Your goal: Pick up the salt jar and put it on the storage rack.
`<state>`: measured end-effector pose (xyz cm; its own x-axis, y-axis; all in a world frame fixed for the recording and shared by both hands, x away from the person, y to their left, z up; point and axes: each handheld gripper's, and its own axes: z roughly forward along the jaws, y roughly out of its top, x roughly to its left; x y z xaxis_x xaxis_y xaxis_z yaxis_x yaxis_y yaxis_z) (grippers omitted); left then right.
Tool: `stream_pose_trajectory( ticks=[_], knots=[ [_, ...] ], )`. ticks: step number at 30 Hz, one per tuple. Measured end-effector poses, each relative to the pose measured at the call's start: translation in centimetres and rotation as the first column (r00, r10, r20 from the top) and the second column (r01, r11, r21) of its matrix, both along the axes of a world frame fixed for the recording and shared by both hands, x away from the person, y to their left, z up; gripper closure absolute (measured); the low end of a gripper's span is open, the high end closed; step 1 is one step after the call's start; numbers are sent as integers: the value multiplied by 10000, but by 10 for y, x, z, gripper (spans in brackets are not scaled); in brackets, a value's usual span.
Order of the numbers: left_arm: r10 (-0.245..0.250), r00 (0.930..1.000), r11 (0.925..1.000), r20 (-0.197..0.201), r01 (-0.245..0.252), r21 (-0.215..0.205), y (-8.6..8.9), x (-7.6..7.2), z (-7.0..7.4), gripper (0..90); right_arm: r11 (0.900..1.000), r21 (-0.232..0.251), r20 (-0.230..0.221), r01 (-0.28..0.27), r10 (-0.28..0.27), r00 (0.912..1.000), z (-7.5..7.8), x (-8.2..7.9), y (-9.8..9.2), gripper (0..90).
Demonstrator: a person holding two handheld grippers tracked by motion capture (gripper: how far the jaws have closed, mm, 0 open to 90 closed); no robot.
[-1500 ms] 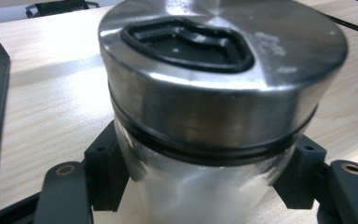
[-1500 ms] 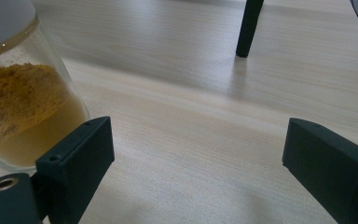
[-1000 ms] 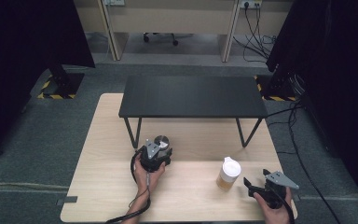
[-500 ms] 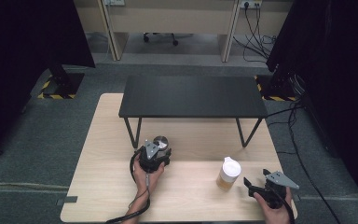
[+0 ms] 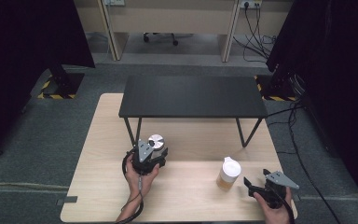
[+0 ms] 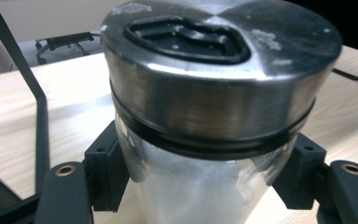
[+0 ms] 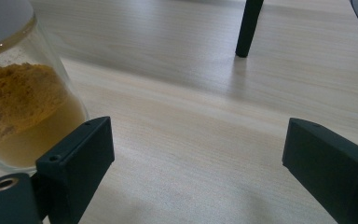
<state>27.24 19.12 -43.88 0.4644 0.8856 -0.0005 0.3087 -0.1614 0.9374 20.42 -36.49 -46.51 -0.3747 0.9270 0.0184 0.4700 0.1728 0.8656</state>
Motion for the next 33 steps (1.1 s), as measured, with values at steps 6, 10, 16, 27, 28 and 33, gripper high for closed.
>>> stream_pose_trajectory(
  ticks=[6,10,16,27,28,33],
  knots=[
    [22,10000,10000,56,-22,29,6,-8,16,313,10000,20,-5,6,-6,10000,0,0,0,91],
    [5,9999,10000,132,-5,-30,11,-13,23,313,10000,13,-16,7,-7,10000,0,0,0,91],
    [-38,9997,10000,223,36,84,14,-16,38,313,10000,19,-14,7,-7,10000,0,0,0,91],
    [-138,9985,9995,526,123,297,15,-17,67,313,10000,29,-20,15,-15,10000,0,0,0,91],
    [-150,9984,9995,551,133,302,15,-17,71,313,10000,41,-17,18,-17,10000,0,0,0,91],
    [-106,9976,9996,687,88,268,15,-15,87,313,10000,38,-25,11,-11,10000,0,0,0,91]
  ],
)
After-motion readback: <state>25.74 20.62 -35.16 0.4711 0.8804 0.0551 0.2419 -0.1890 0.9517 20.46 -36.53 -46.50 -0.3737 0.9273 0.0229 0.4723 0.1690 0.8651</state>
